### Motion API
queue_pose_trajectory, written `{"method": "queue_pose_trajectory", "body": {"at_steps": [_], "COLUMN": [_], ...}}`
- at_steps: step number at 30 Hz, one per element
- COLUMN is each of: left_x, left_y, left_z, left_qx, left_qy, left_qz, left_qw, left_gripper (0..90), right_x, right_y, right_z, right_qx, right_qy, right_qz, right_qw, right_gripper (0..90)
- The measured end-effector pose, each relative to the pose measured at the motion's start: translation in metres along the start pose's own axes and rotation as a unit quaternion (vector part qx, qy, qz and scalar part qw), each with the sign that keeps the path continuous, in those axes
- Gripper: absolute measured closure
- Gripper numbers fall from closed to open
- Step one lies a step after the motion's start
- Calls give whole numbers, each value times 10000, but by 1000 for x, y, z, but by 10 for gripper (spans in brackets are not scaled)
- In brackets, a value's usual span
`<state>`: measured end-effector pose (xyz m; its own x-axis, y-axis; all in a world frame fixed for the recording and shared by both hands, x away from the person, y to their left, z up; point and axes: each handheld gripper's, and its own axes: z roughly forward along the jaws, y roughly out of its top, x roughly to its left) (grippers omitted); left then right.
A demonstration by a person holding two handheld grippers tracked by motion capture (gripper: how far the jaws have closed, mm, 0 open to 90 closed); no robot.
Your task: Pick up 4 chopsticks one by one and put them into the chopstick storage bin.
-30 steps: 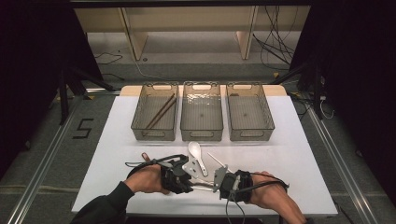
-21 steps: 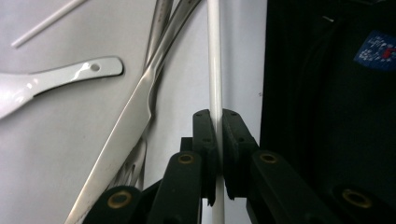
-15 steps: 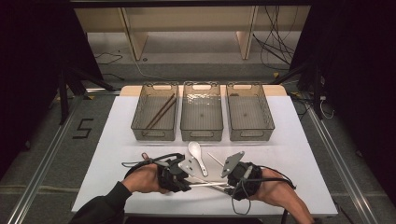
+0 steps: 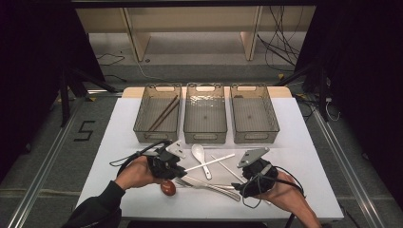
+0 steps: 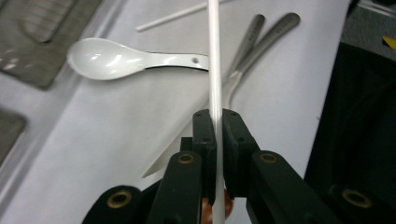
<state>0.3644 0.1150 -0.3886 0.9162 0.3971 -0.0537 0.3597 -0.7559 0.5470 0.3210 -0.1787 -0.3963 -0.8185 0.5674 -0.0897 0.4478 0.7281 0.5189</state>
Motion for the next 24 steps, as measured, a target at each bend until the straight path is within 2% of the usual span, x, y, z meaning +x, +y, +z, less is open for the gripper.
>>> {"method": "queue_pose_trajectory", "body": {"at_steps": [5, 11, 18, 24], "left_x": [10, 24, 40, 54], "left_y": [-3, -9, -17, -22], "left_z": [-12, -24, -33, -39], "left_qx": [-222, -411, -650, -749], "left_qy": [216, 453, 721, 891], "left_qz": [-235, -526, -939, -1145], "left_qw": [9992, 9967, 9908, 9866], "left_gripper": [847, 847, 847, 847], "right_x": [-4, -10, -15, -16], "right_y": [-8, -16, -22, -26], "right_z": [7, 13, 16, 18], "right_qx": [148, 430, 637, 733], "right_qy": [-42, -75, -119, -146], "right_qz": [163, 338, 499, 534], "right_qw": [9997, 9985, 9967, 9958], "right_gripper": [295, 276, 266, 262]}}
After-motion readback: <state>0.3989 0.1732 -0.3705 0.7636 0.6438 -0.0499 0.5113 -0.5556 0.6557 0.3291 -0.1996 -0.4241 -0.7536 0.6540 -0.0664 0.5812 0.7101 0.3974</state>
